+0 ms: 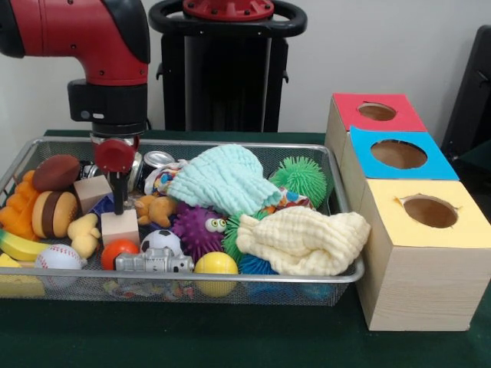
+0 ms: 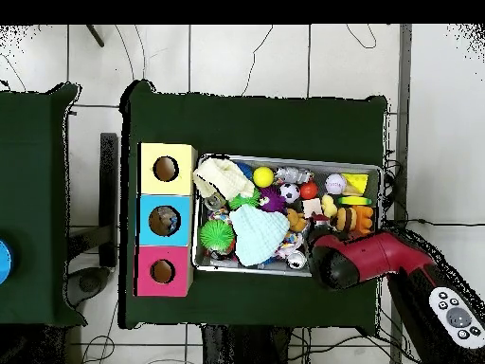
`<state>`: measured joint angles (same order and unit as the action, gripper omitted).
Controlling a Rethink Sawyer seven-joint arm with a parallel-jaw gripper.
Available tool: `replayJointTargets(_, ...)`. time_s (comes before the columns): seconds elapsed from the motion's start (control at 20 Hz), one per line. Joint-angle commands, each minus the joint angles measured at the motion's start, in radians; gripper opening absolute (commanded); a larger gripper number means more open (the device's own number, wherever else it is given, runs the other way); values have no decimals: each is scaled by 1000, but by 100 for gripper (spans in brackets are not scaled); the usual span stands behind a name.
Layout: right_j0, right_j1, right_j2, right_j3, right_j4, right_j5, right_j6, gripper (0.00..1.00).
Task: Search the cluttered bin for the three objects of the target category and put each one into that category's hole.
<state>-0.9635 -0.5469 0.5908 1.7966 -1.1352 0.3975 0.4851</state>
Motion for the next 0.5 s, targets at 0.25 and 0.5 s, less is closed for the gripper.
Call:
replayJointTargets(0.25,69,28,-117,-99,1,211,-29,100)
replayJointTargets(0.5,77,-16,-113,-49,77,273,-48,100)
